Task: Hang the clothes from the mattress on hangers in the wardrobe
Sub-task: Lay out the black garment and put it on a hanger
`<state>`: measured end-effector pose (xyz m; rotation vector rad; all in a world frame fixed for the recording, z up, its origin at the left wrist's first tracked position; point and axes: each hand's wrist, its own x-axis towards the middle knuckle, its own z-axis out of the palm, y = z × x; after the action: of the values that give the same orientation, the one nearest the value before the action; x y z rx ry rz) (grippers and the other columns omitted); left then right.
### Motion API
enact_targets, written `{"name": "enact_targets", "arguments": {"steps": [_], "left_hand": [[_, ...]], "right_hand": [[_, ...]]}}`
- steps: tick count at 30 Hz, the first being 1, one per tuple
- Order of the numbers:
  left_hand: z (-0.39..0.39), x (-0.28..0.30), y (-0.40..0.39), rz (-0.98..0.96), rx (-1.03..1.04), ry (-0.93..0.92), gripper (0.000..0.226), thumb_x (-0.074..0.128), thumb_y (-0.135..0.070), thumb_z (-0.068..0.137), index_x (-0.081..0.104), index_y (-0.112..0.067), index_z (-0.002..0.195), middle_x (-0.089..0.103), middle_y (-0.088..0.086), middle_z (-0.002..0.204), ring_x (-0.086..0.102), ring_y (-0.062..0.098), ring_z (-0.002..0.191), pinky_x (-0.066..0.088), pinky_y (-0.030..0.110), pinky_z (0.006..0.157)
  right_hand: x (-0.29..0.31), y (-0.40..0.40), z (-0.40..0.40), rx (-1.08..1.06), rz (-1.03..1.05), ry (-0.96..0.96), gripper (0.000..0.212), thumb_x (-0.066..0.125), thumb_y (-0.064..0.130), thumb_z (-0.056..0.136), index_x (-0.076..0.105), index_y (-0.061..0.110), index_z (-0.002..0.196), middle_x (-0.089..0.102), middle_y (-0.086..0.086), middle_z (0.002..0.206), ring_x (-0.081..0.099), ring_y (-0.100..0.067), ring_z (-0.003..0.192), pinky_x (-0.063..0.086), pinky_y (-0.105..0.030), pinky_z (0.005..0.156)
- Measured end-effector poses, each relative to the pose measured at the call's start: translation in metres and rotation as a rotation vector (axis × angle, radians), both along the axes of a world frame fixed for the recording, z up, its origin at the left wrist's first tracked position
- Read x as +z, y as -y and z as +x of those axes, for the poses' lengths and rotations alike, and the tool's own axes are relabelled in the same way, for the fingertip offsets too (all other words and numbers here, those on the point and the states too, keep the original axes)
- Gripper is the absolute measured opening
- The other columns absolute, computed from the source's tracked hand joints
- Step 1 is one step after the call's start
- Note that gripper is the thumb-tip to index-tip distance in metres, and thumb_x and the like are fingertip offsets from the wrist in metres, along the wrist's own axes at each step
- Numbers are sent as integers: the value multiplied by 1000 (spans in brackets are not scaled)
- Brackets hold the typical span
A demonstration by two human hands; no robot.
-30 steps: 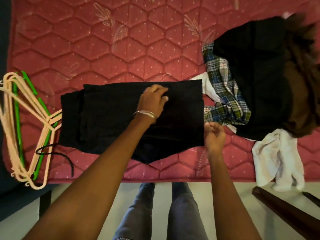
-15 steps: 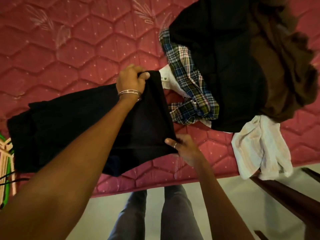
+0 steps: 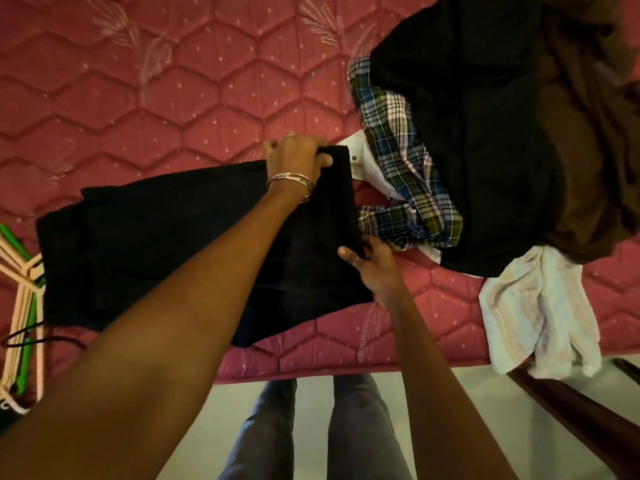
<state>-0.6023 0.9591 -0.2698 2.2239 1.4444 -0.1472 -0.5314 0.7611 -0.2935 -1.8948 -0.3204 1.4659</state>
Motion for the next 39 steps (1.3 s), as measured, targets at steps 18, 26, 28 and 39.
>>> {"name": "enact_targets", "arguments": {"steps": [18,26,28,39], "left_hand": [[-265,-9,75,39,1033,-368,77,66,-46,80,31,-16,141,29,20,143,31,39,129,33,58,96],[-327,-10,57,20,925,-62,44,67,-33,84,54,-6,116,61,23,112,54,42,107,42,47,88],[-335,-4,57,126,855,51,34,64,-27,87,56,-5,111,63,22,104,57,41,100,42,46,79],[-353,-2,60,-64,799,147,46,64,-24,88,51,4,122,56,29,115,52,44,109,41,46,87]], "right_hand": [[24,-31,-110,578,219,1060,40,80,26,69,61,18,102,55,-14,103,50,-37,96,42,-44,74],[-3,-32,-186,1030,242,1246,39,85,20,60,69,14,95,63,-12,94,59,-36,81,49,-43,65],[-2,-29,-193,954,356,1308,33,77,11,63,68,11,95,62,-13,91,56,-35,79,46,-41,62],[5,-32,-195,815,389,839,28,58,29,89,67,7,106,63,-12,97,60,-32,88,49,-41,75]]}}
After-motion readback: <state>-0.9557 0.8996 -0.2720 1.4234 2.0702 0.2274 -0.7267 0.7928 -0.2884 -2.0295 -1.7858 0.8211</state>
